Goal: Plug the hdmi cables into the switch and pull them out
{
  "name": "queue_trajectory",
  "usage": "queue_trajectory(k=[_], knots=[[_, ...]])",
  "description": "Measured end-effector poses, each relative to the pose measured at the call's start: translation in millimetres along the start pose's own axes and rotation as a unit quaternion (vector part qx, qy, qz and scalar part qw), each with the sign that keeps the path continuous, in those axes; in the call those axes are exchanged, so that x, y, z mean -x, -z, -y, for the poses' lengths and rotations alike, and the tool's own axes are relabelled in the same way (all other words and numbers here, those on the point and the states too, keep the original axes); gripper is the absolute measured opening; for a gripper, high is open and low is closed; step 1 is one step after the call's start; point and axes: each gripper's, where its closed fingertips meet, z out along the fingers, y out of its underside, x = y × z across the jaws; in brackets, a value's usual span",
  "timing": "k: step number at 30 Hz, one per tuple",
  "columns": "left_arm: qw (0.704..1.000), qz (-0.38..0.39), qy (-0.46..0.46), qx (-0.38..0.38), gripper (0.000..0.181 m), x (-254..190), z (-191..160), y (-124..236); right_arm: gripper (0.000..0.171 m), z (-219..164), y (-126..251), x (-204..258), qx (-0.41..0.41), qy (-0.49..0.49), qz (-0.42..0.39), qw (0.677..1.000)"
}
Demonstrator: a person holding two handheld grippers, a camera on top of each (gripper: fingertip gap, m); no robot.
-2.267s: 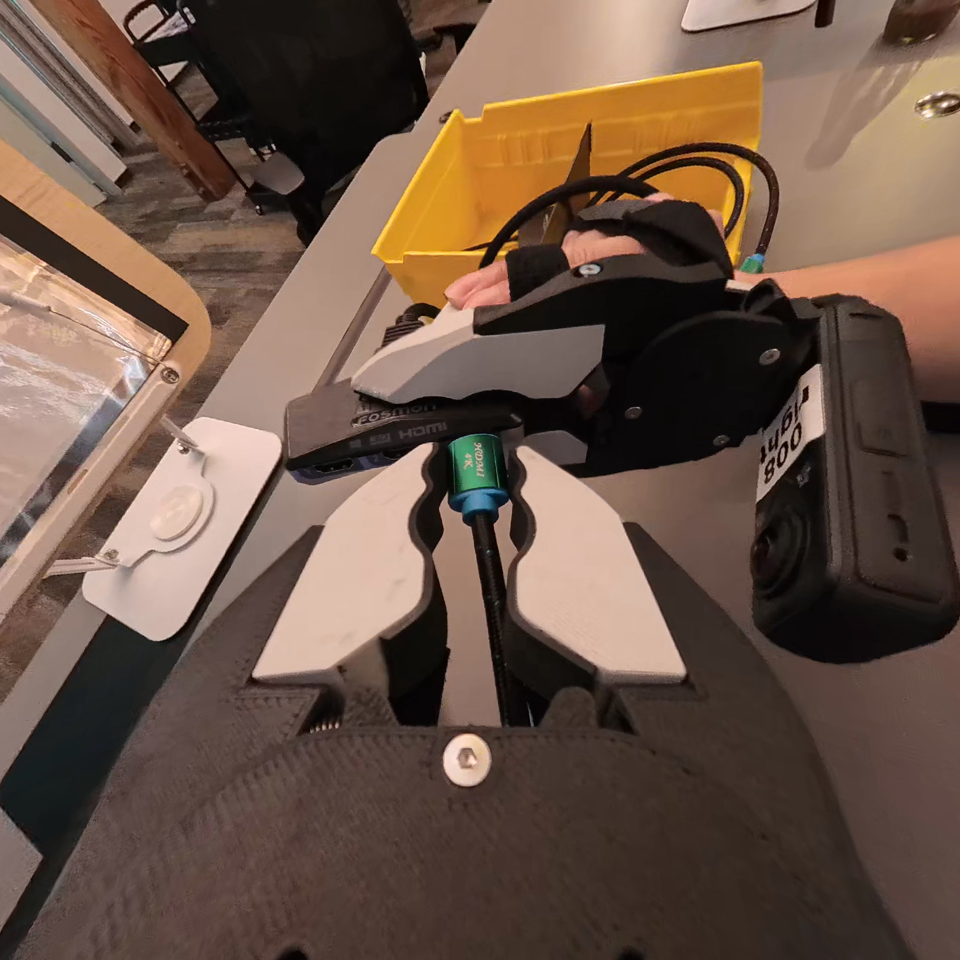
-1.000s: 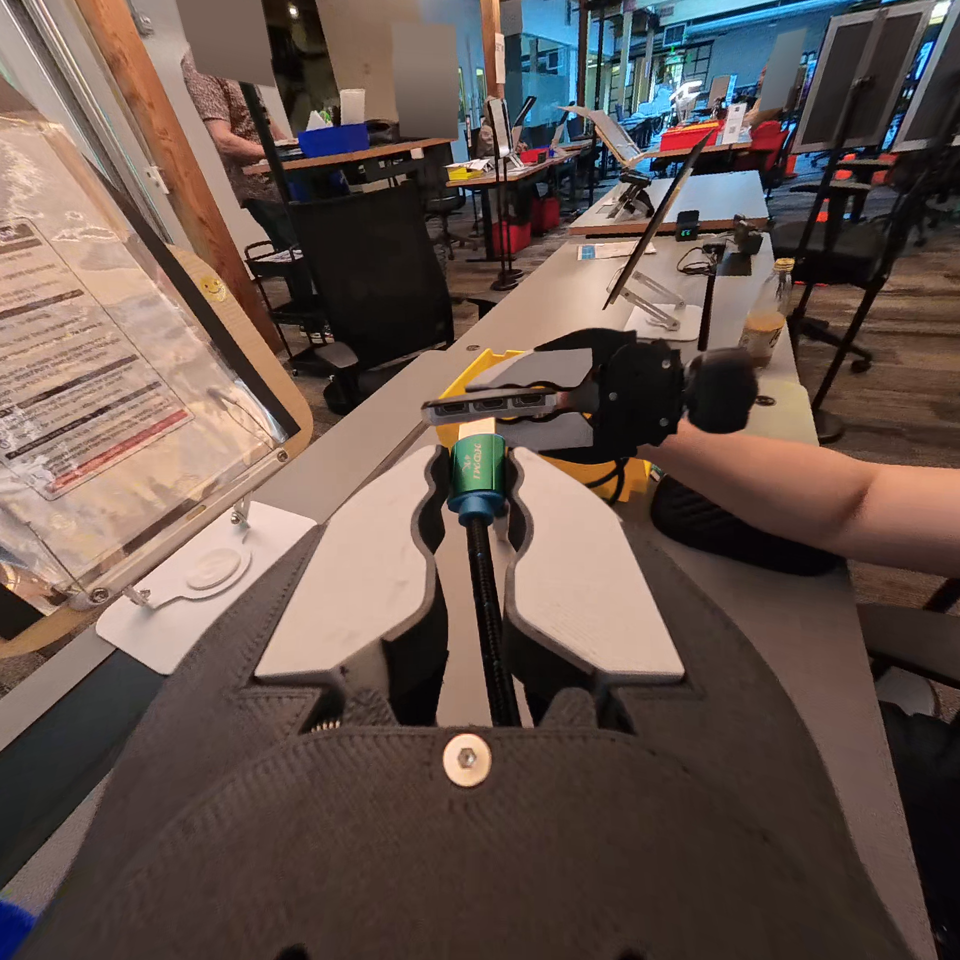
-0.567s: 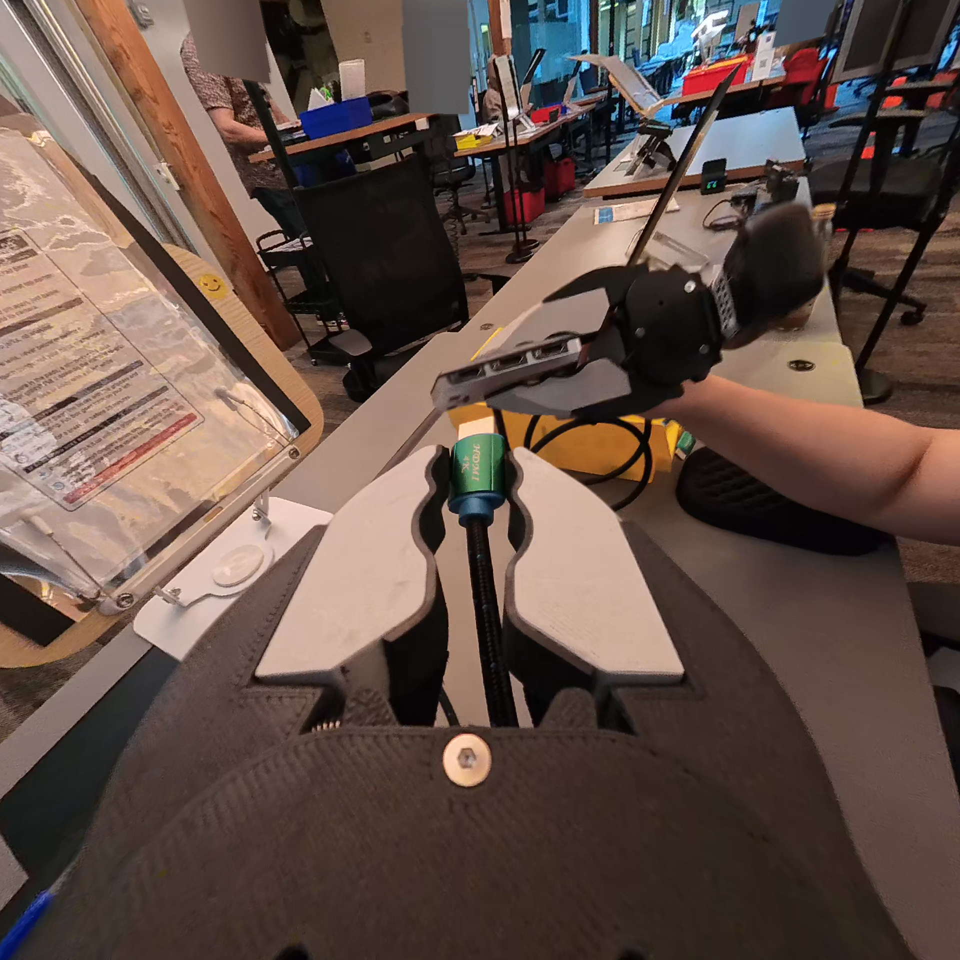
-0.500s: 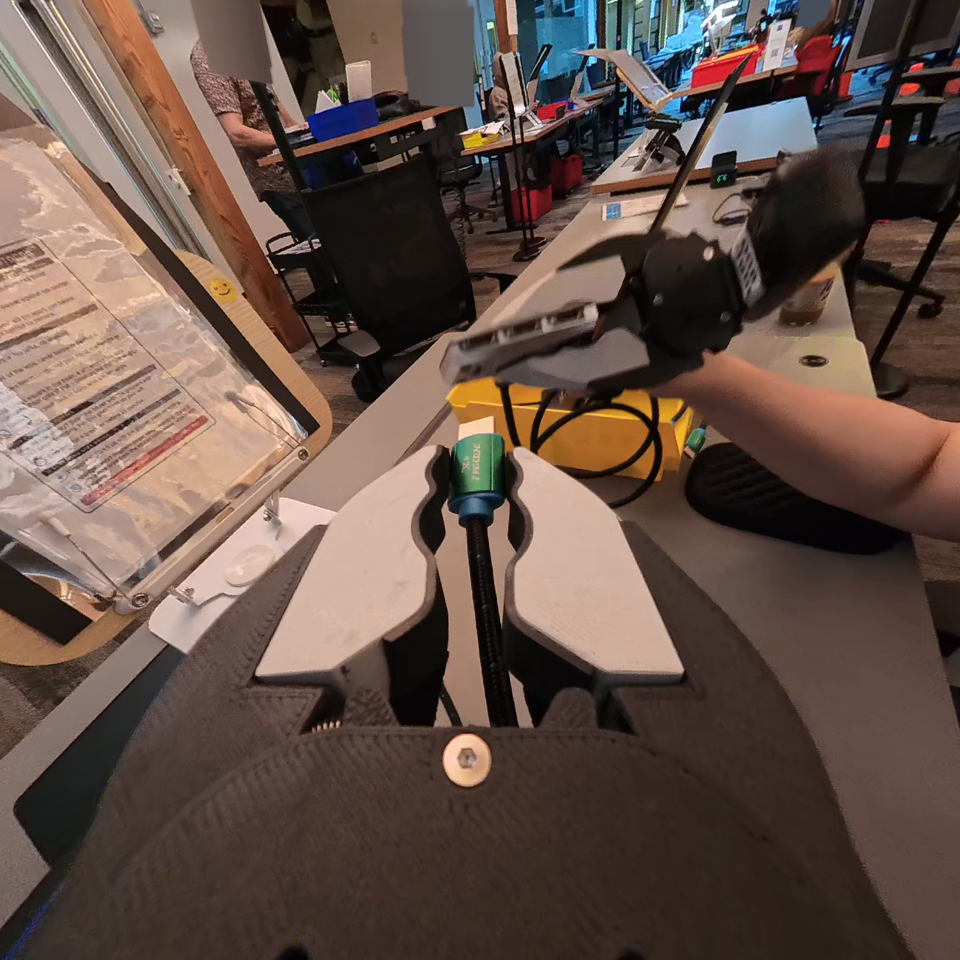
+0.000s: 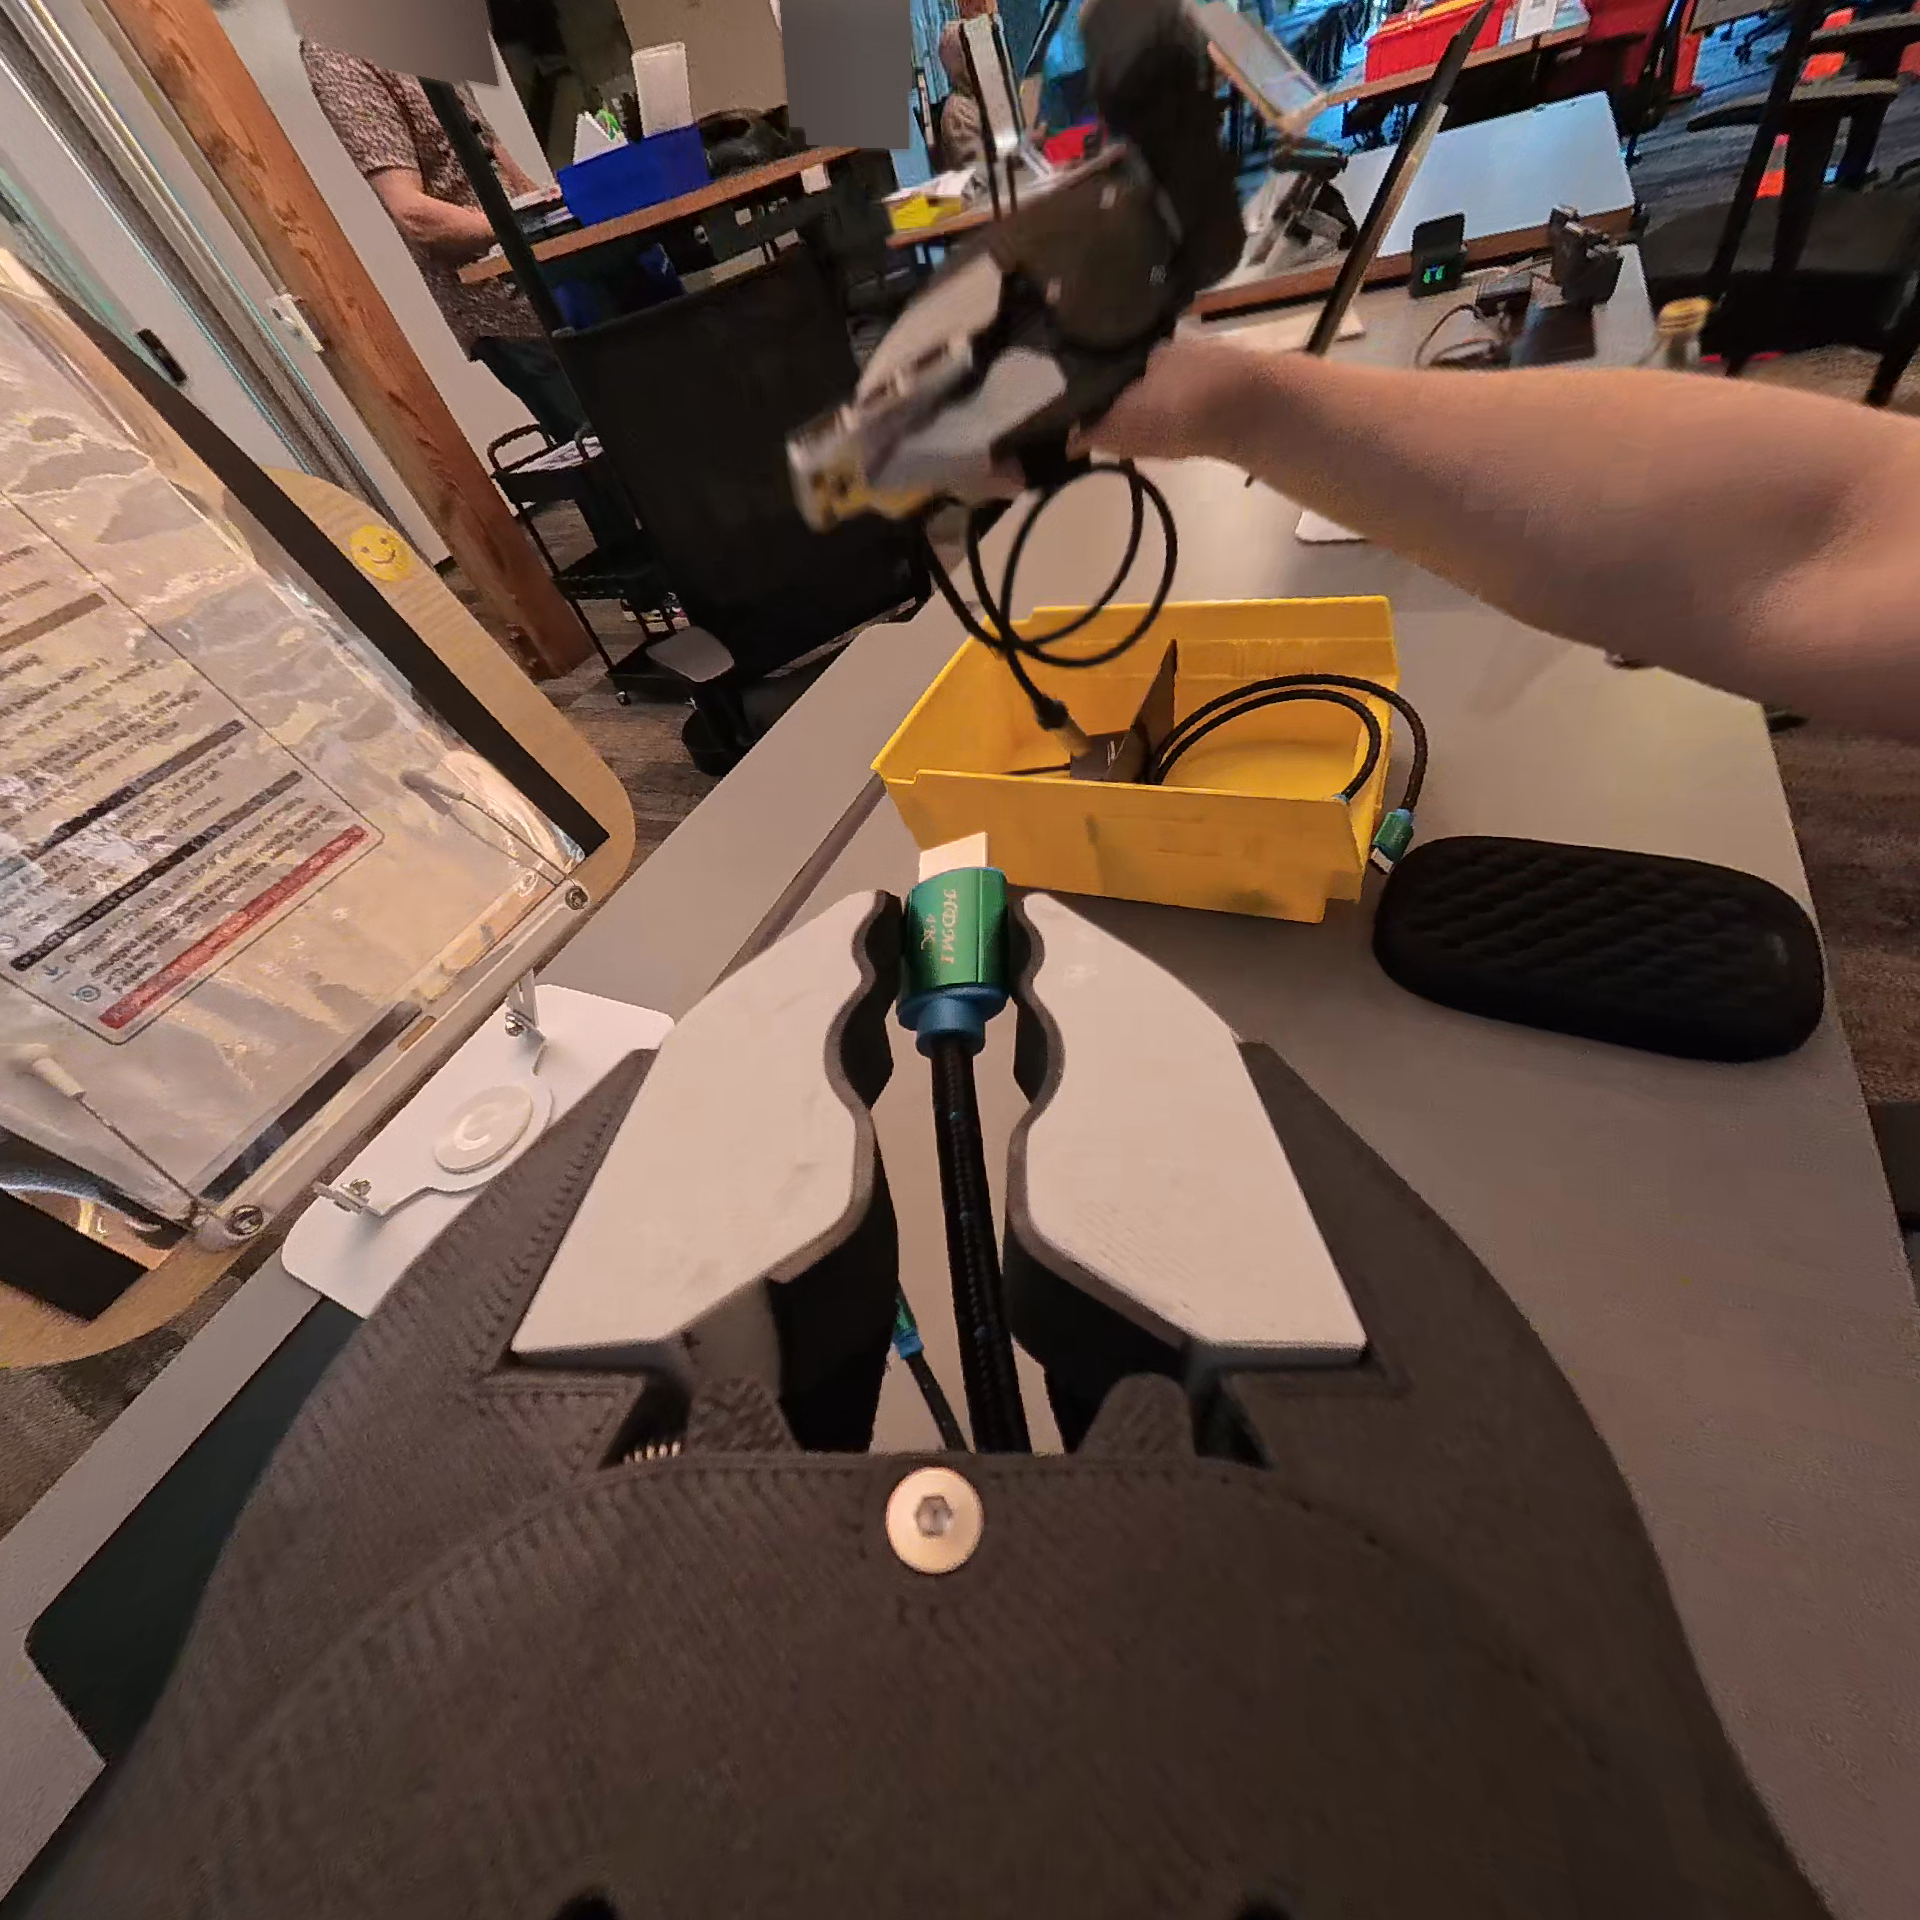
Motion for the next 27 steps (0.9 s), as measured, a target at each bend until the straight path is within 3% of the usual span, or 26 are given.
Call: queue_trajectory(k=[2, 5, 8, 17, 20, 23, 27], knots=[[1.000, -0.002, -0.002, 0.005, 0.019, -1, -2, -3, 0.024, -51, -6, 18, 0.036, -0.016, 0.032, 0.999], [1.000, -0.007, -0.001, 0.010, 0.018, -2, -5, -7, 0.024, -94, -9, 49, 0.068, -0.062, 0.109, 0.990], [1.000, -0.012, -0.003, 0.020, 0.016, -4, -9, -14, 0.024, -136, -8, 63, 0.155, -0.088, 0.149, 0.972], [0.999, -0.014, -0.028, 0.045, 0.011, -17, -18, -34, 0.027, -166, -2, 65, 0.331, -0.026, 0.163, 0.929], [0.998, -0.018, -0.035, 0.042, 0.010, -20, -19, -39, 0.044, -131, -2, 51, 0.284, -0.039, 0.116, 0.951], [0.999, -0.029, -0.016, 0.024, 0.011, -18, -16, -40, 0.043, -42, 9, 35, 0.097, -0.101, 0.066, 0.988], [0.999, -0.035, 0.011, -0.028, 0.011, -12, -2, -30, 0.040, 76, 35, 63, -0.156, -0.222, 0.052, 0.961]])
